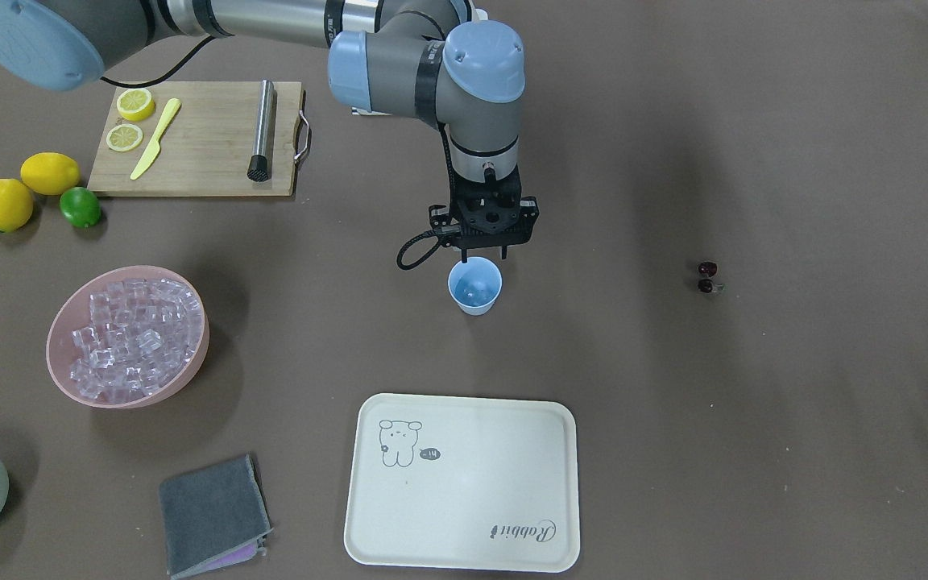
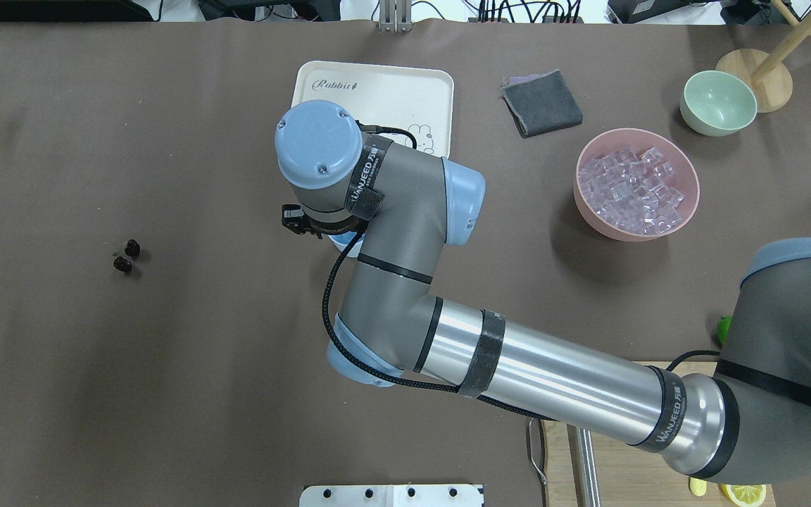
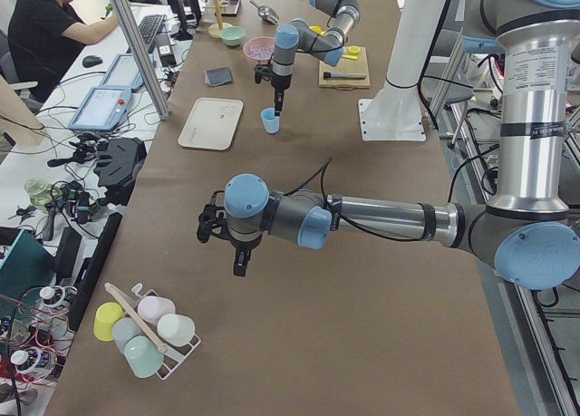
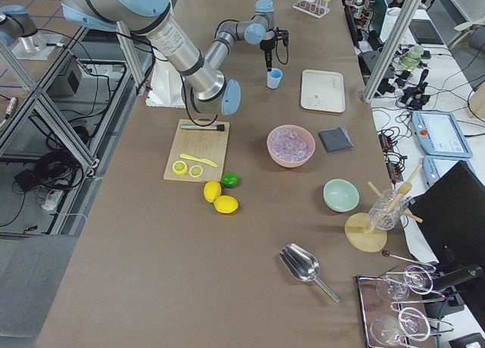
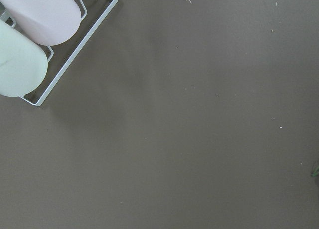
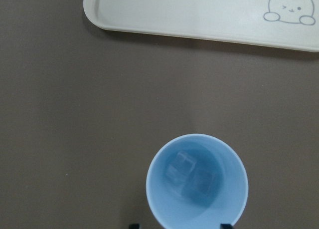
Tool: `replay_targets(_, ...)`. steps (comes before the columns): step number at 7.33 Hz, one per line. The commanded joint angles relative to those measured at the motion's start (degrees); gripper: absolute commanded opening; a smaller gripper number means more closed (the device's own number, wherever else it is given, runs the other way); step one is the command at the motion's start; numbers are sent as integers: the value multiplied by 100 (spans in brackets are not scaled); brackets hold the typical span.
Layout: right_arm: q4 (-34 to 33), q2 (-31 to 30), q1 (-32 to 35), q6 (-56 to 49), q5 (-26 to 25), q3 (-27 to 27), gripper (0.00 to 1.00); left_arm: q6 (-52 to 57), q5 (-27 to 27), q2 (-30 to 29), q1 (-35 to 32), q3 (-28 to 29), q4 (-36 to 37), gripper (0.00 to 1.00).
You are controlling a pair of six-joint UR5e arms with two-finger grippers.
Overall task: Put ice and cherries in cup
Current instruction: 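Carry the ice cube with the right gripper and drop it into the blue cup, then move the right gripper back into the pink bowl and grasp another ice cube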
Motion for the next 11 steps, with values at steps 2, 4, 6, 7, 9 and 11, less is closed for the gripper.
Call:
replay_targets(2,-233,-607,488,-413,307,760,91,0,0,-8,0,-6,-2,98)
replay_targets(4,-1128,-2133,1252,-1910,895,2664,87,0,0,-8,0,-15,-11,98)
replay_targets(6,-1035,-2903,2138,-3256,1440,2569,81,0,0,-8,0,-15,-20,98)
replay_targets(7,-913,-3210,2613,-3846,1869,2428,77,-9,0,-8,0,-24,-20,98)
replay_targets(9,93,-3336,2942,-4133,2172,1413,68,-26,0,0,-9,-76,-20,98)
replay_targets(11,1369,-3571,2943,-4098,2259,810,64,-35,0,-8,0,-103,-20,98)
